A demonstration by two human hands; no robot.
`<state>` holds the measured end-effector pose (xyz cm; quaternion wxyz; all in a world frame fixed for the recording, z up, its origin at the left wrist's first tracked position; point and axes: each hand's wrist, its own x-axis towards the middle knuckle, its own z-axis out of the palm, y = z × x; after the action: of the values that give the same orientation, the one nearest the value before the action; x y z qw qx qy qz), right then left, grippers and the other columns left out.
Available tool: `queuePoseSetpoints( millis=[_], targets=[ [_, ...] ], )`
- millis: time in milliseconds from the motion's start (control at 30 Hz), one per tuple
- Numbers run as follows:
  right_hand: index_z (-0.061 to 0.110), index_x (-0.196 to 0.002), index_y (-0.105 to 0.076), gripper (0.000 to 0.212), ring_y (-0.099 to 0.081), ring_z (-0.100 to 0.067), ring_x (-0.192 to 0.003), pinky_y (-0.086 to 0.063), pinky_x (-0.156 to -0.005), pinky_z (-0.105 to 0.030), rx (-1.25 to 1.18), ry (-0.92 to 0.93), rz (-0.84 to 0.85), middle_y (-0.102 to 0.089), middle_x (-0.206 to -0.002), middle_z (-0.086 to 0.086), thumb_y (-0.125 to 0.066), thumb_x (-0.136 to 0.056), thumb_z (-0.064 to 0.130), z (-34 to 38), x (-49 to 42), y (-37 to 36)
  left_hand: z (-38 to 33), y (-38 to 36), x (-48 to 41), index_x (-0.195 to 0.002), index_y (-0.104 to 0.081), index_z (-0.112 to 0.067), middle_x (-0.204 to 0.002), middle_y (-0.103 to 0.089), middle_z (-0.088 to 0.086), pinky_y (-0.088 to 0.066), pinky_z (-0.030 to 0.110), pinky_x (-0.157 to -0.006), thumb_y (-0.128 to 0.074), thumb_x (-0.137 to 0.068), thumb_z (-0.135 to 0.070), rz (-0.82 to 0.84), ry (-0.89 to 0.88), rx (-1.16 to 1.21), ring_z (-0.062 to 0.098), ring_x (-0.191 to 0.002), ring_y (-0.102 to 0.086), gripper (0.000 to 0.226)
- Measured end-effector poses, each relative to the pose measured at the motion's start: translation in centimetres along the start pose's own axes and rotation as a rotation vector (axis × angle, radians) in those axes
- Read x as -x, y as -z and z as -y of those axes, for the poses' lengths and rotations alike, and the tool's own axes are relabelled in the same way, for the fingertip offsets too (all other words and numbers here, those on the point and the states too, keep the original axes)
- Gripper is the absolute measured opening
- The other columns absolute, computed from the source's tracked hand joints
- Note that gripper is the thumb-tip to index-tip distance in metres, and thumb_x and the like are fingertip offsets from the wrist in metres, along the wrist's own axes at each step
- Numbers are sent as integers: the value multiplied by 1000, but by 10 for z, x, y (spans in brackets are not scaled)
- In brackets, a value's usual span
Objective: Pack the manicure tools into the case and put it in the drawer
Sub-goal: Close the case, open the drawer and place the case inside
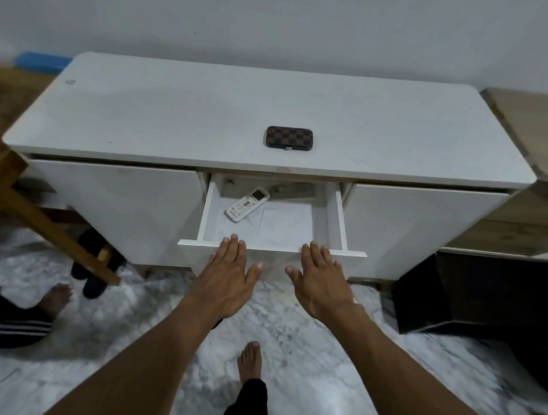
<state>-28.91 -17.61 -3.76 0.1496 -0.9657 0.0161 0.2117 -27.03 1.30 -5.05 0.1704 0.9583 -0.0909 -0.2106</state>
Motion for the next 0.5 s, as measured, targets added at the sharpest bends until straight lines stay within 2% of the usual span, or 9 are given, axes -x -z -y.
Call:
queuePoseSetpoints(
  millis=[333, 400, 500],
  targets=[
    [11, -153, -5, 66, 4, -26, -151, -7, -121, -46, -6, -10, -1, 0, -163, -7, -21, -101, 48, 0, 23, -10, 1, -12, 24, -154, 3, -9, -162, 15, 6, 4, 38, -119, -14, -100, -55, 14, -13, -20, 17, -149, 14, 73],
    [11, -152, -13, 64, -3, -26, -151, -12, -121, -48, -8, -13, -20, -8, -163, -7, -23, -101, 49, 1, 24, -8, 0, -11, 25, -154, 0, -8, -163, 10, 8, 3, 38, -120, -14, -100, -54, 4, -15, -45, 19, -149, 10, 72],
    [12, -143, -35, 57, -27, -27, -144, -33, -113, -49, 38, -12, -58, -37, -153, -7, -28, -99, 49, 2, 22, 3, -2, -3, 21, -153, -10, -4, -162, -6, 13, -2, 39, -121, -13, -101, -52, -13, -16, -146, 23, -150, -4, 71]
  ],
)
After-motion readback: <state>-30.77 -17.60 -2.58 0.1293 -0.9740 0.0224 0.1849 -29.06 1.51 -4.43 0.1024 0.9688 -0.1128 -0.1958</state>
